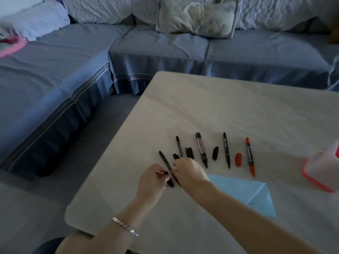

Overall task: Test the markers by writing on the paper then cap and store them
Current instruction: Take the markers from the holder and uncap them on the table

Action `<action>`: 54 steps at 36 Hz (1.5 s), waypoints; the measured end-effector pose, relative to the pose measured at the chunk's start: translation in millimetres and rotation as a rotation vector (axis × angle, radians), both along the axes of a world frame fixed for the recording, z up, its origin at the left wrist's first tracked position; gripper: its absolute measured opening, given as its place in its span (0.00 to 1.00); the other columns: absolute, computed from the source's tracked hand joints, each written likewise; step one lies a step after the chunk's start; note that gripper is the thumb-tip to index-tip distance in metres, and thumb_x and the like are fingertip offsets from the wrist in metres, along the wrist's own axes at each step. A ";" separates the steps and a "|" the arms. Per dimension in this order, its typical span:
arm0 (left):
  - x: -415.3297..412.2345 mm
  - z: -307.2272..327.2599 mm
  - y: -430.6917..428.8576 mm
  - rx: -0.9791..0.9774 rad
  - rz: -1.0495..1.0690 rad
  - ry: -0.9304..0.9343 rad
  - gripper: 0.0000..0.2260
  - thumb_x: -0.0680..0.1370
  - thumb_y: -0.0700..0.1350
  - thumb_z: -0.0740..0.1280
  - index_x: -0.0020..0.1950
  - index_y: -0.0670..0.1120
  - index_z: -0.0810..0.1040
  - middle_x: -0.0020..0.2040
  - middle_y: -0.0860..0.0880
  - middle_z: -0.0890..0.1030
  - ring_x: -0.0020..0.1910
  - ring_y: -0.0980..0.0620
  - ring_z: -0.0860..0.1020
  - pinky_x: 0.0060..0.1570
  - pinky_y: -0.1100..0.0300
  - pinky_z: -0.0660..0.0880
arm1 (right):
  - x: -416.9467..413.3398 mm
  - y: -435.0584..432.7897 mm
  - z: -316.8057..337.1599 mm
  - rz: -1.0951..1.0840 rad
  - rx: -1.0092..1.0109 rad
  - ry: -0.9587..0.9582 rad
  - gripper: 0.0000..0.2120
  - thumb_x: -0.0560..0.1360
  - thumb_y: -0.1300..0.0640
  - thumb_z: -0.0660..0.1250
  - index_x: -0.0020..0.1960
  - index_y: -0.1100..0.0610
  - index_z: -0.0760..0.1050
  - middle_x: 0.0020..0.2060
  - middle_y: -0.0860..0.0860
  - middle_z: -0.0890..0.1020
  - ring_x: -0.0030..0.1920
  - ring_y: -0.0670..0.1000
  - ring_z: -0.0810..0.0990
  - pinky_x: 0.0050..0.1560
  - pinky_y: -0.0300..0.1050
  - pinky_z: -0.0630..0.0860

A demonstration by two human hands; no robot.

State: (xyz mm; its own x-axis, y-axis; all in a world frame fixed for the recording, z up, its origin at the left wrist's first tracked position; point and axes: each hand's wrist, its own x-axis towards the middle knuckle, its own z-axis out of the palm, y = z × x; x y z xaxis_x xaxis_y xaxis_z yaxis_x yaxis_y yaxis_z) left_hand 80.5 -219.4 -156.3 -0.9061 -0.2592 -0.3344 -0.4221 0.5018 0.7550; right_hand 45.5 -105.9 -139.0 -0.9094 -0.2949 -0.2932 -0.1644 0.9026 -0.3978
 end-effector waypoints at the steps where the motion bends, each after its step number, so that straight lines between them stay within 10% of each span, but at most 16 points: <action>1: -0.6 -0.2 2.2 -0.005 -0.005 0.003 0.08 0.74 0.39 0.68 0.38 0.49 0.73 0.33 0.51 0.78 0.35 0.47 0.80 0.41 0.56 0.75 | 1.0 6.0 1.4 -0.018 -0.024 0.019 0.10 0.76 0.63 0.58 0.35 0.61 0.68 0.40 0.57 0.73 0.43 0.58 0.75 0.33 0.42 0.67; 10: 0.0 0.1 6.3 -0.215 -0.109 0.077 0.03 0.77 0.42 0.65 0.44 0.46 0.72 0.38 0.53 0.74 0.45 0.51 0.73 0.39 0.63 0.62 | 24.4 73.7 15.4 -0.058 -0.108 0.008 0.14 0.78 0.55 0.58 0.61 0.55 0.74 0.56 0.52 0.79 0.54 0.52 0.77 0.54 0.44 0.74; 22: -5.5 40.0 87.4 -0.196 -0.415 0.268 0.04 0.77 0.41 0.63 0.50 0.50 0.74 0.45 0.52 0.76 0.44 0.52 0.75 0.42 0.62 0.68 | 54.9 218.7 56.8 -0.470 -0.126 0.296 0.09 0.73 0.55 0.66 0.53 0.54 0.78 0.35 0.47 0.78 0.39 0.51 0.77 0.44 0.44 0.74; 31: -11.4 59.9 169.0 -0.194 -0.676 0.169 0.05 0.79 0.46 0.58 0.47 0.52 0.74 0.40 0.56 0.77 0.38 0.57 0.75 0.37 0.61 0.70 | 60.3 343.2 83.8 -0.953 -0.026 0.525 0.19 0.74 0.50 0.65 0.62 0.56 0.69 0.41 0.56 0.77 0.44 0.55 0.74 0.43 0.45 0.69; 36: -4.7 65.9 186.8 -0.119 -0.693 0.115 0.06 0.78 0.46 0.60 0.44 0.50 0.75 0.40 0.50 0.80 0.36 0.50 0.76 0.35 0.59 0.71 | 51.1 351.2 66.6 -0.928 -0.021 0.282 0.14 0.73 0.48 0.65 0.56 0.54 0.75 0.43 0.54 0.80 0.44 0.58 0.78 0.40 0.44 0.73; 48: -5.0 73.0 187.6 -0.033 -0.698 0.057 0.09 0.78 0.43 0.60 0.40 0.55 0.73 0.43 0.48 0.80 0.45 0.46 0.80 0.47 0.52 0.77 | 71.7 330.5 74.3 -0.851 -0.143 0.768 0.08 0.72 0.61 0.67 0.50 0.59 0.80 0.45 0.57 0.82 0.45 0.58 0.78 0.43 0.43 0.69; 54: -2.0 73.3 193.7 0.048 -0.690 0.058 0.08 0.78 0.43 0.61 0.41 0.52 0.75 0.39 0.51 0.79 0.40 0.48 0.79 0.35 0.59 0.71 | 72.5 328.9 68.3 -0.835 -0.185 0.754 0.08 0.72 0.65 0.65 0.49 0.59 0.79 0.45 0.57 0.81 0.43 0.57 0.77 0.42 0.43 0.68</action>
